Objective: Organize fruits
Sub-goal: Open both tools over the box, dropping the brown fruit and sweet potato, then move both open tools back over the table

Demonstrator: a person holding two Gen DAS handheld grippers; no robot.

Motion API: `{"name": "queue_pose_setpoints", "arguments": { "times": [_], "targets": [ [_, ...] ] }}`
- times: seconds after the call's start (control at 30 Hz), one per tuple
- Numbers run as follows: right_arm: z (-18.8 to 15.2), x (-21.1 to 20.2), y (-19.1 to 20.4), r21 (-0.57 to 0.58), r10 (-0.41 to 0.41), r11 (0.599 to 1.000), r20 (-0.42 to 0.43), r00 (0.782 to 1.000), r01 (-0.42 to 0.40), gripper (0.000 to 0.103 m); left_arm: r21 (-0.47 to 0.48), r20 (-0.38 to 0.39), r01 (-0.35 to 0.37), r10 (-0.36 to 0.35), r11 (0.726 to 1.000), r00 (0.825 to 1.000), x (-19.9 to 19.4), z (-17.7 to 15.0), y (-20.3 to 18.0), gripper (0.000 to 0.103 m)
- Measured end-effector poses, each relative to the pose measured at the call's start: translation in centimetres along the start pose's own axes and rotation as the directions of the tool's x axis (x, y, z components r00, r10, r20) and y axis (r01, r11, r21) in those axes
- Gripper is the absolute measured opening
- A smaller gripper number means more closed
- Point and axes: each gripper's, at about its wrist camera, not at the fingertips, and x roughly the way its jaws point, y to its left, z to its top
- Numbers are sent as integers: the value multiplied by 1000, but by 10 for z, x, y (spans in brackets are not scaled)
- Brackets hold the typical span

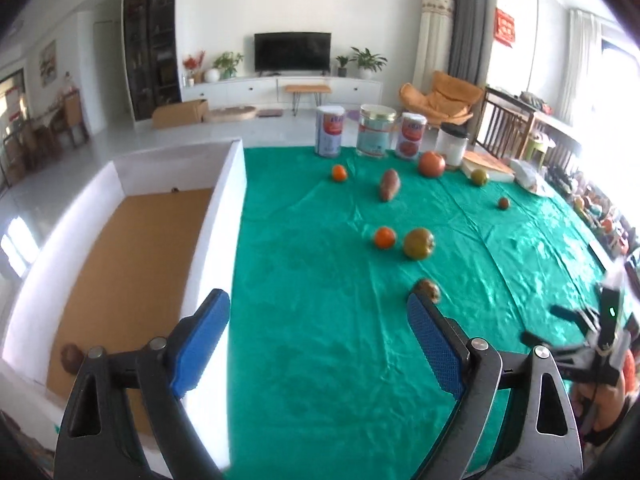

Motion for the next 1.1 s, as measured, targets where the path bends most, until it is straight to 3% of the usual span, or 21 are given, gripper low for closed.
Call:
{"name": "queue_pose_setpoints", "arguments": {
  "times": [0.1,0.27,0.37,0.5,0.67,0.93,1.1],
  "targets": [
    [-20,-5,-26,57,-84,995,24,996,83,89,7,26,-164,163,987,986,17,6,14,93],
    [-14,-21,-30,61,-85,995,68,994,81,92,-18,-27,-283,283,959,959,51,7,39,93],
    [-21,-23,-32,57,-68,996,86,994,63,97,-25,3,-371,371,928,929,52,4,43,93],
    [-33,-12,-24,20,-63,998,55,997,62,97,-67,-39,-331,329,941,944,63,-5,53,94],
    [-37,-11,-26,31,-60,998,58,997,58,97,46,-49,-392,394,919,918,66,-19,38,94],
    [-39,-13,-30,62,-53,997,47,997,50,97,38,-58,-366,368,930,928,48,-31,23,95],
    [-40,-13,-26,42,-62,997,46,997,60,97,45,-50,-383,385,923,922,43,-35,18,96]
  ]
}}
